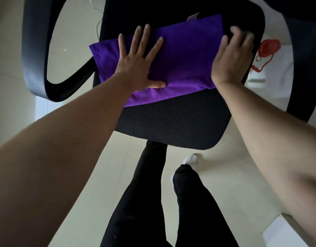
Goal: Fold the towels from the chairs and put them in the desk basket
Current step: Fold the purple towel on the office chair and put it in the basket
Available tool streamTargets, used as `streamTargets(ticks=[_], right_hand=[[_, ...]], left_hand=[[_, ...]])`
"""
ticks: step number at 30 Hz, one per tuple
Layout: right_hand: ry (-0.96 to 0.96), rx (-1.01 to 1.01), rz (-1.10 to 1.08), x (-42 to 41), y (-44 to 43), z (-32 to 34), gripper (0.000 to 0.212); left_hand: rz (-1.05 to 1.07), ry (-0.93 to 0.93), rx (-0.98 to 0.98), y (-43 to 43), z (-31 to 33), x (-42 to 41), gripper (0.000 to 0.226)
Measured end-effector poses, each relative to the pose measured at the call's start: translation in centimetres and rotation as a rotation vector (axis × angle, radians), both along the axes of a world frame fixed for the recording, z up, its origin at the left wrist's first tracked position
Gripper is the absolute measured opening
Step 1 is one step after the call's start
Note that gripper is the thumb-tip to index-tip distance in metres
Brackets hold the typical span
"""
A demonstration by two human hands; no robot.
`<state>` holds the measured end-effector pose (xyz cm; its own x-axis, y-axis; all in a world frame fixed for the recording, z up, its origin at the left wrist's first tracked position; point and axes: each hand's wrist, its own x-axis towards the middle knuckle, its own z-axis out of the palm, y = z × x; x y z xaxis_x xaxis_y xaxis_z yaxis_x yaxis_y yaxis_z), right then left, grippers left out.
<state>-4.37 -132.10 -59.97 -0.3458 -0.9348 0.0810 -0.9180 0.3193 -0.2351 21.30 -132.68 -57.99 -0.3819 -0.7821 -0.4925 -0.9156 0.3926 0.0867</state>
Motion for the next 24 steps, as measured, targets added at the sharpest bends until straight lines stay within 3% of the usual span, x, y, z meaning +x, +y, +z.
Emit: streamTargets(ticks=[3,5,7,11,14,18,22,24], right_hand=[[0.05,-0.044,0.289,1.9,1.4,1.3,0.047],[0.085,0.145,0.538,2.3,2.3,1.7,0.062],[0.147,0.337,0.635,1.5,2.5,1.3,0.079],[0.144,0.465,0.553,0.5,1.9,0.3,0.094],[0.033,0.488,0.489,1.4,2.2,1.2,0.102],[-0.292,0.294,0.098,1.7,2.0,2.8,0.093],[-0.657,0.473,-0.287,1.2,0.1,3.9,0.081],[-0.861,0.542,-0.34,0.0,-0.5,4.1,0.071]], left_hand=[[0.043,0.049,-0.082,2.0,0.9,0.2,0.124],[0.111,0.056,-0.095,4.3,0.9,0.8,0.118],[0.231,0.029,-0.1,6.7,0.2,2.4,0.11],[0.304,-0.017,-0.082,8.6,-1.0,4.8,0.104],[0.297,-0.011,-0.056,8.3,-0.6,4.3,0.105],[0.241,0.019,-0.124,7.6,0.4,3.6,0.109],[0.153,0.127,-0.116,4.1,1.9,1.6,0.111],[0.132,0.125,-0.042,2.4,1.4,0.9,0.122]])
